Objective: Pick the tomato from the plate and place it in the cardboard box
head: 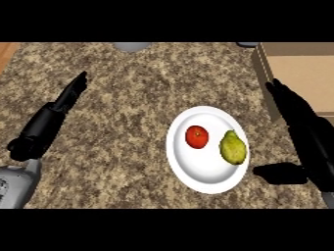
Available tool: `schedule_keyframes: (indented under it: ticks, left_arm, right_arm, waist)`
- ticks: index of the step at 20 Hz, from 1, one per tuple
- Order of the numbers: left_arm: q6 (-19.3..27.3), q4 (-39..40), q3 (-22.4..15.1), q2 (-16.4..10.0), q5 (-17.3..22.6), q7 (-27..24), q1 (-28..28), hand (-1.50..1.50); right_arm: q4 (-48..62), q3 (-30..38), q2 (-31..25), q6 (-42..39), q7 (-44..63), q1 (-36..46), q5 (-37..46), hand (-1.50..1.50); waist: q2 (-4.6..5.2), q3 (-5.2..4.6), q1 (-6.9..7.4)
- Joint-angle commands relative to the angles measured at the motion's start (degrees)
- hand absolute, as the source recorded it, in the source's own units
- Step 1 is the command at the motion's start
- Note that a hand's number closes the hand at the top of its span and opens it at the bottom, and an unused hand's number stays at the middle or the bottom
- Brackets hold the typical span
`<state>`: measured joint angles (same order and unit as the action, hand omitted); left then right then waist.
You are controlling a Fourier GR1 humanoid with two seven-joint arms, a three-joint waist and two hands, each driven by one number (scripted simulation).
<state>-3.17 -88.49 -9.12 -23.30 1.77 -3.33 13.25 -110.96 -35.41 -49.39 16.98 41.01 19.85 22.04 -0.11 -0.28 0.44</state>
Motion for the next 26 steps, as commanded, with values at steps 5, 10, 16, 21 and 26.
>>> schedule_keyframes:
  ticks: [5,10,16,21,26]
  left_arm:
    - [-1.0,0.6,0.3,0.6,0.0,-0.4,0.8,0.00]
    - [-1.7,2.7,0.4,1.0,-0.6,-0.5,2.9,0.00]
    - [-1.1,4.2,1.6,1.6,-1.2,-1.1,2.1,0.00]
    - [-0.9,0.7,0.2,2.1,-2.7,-4.8,-4.4,0.00]
    - [-3.0,-0.2,2.9,0.3,-0.9,-2.1,-2.1,0.00]
  right_arm:
    - [1.0,-9.2,11.2,-22.8,23.1,16.1,-2.0,-1.50]
    - [10.4,-12.2,23.4,-29.2,32.9,24.5,-1.4,-1.50]
    - [15.0,-10.8,29.9,-31.2,37.6,25.6,-3.8,-1.50]
    - [24.8,-11.3,36.0,-29.8,36.1,26.1,-2.4,-1.50]
    - [30.7,-12.6,37.7,-29.1,33.9,25.4,3.1,-1.50]
  waist:
    - [0.15,0.03,1.59]
    - [0.20,0.09,1.04]
    - [0.00,0.17,-0.35]
    - [0.00,0.19,0.62]
    - [0.02,0.23,0.09]
